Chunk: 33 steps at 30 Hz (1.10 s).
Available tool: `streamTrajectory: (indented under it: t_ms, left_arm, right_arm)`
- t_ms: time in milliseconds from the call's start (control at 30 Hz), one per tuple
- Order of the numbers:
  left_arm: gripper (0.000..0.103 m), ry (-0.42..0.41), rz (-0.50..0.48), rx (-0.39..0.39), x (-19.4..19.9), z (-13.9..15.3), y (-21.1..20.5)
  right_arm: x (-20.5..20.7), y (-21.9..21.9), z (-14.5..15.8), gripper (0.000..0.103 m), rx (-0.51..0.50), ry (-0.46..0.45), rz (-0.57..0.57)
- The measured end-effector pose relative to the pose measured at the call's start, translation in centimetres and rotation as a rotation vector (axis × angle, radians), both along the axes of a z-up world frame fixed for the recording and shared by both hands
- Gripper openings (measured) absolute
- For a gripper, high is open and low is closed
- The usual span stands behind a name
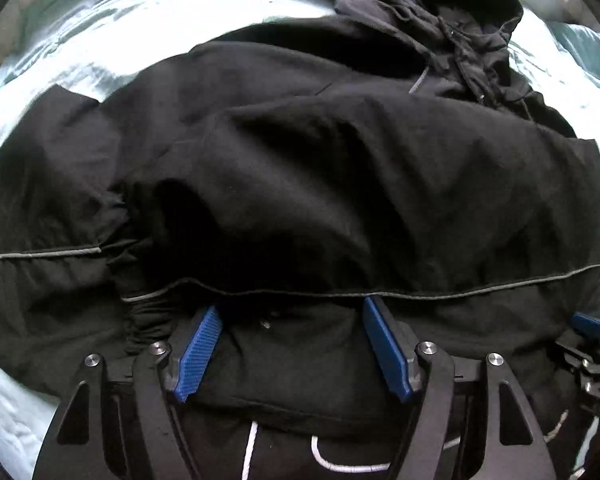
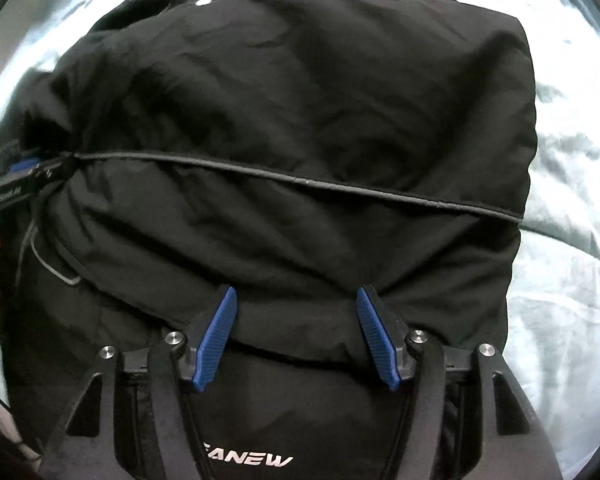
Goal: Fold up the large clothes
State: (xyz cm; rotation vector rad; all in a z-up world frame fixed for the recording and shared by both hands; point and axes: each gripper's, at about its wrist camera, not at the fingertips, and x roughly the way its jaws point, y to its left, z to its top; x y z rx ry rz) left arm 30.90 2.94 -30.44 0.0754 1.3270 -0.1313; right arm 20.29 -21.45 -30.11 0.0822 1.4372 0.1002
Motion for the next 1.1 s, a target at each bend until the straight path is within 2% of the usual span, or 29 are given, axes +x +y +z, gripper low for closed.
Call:
streamTrajectory:
  t_ms: [100,233,333,400,433,467,533,667,733,833,1033,1100]
  left_arm:
    - [0.07,-0.051,-0.038,-0.013,-0.2,2.8,-0.3]
    - [0.07,-0.125,-0.012,-0.112,0.2,5.3,0.4]
    - [0.07,-0.112,0.047,-0.103,1.9,3.9,0.8]
    - [0.07,-0.068,0.088,-0.099,3.0,1.7,1.6]
    - [0.07,-0.044,0.093,-0.092,3.5,0.2,1.6]
    - [0.07,-0.046,0.086,-0.077,3.6,-0.1,1.4]
    - [0.07,-0.059,0.055,-0.024,3.6,0.1,0.4]
    - [0.07,-0.103,0.011,0.012,2.3,1.6,-0.2]
    - [0.07,-0.108,0.032,-0.022,0.6,3.0,0.7]
    - [0.07,-0.141,0.065,-0.021,-2.3,5.2,2.5]
    - [0.07,-0.172,0.189,-0.056,-9.6,8.6,9.0]
    - [0.07,-0.203,0.237,-0.068,-12.2,10.2,12.4]
  right_arm:
    - [0.9,-1.0,1.8,0.064,0.024,-0.029,-0.012]
    - [3.9,-2.5,4.4,0.065,0.057,-0.126,-0.05]
    - [7.7,-3.1,4.0,0.065,0.016,-0.156,-0.088]
    - [9.7,-3.4,2.2,0.065,-0.032,-0.143,-0.104]
    - [10.7,-3.5,0.3,0.065,-0.034,-0.095,-0.1]
    - [11.3,-3.6,-1.0,0.066,-0.029,-0.072,-0.102]
    - [11.6,-3.1,-1.0,0.068,-0.059,-0.08,-0.089]
    - [10.5,-2.5,-0.2,0.069,-0.08,-0.108,-0.087]
    - [9.1,-2.4,0.7,0.069,-0.082,-0.1,-0.099]
    - [6.3,-1.9,3.4,0.069,-0.037,-0.104,-0.099]
    - [-1.0,0.8,7.8,0.07,0.07,-0.102,-0.133]
    - [-4.0,1.0,7.1,0.07,0.103,-0.083,-0.129]
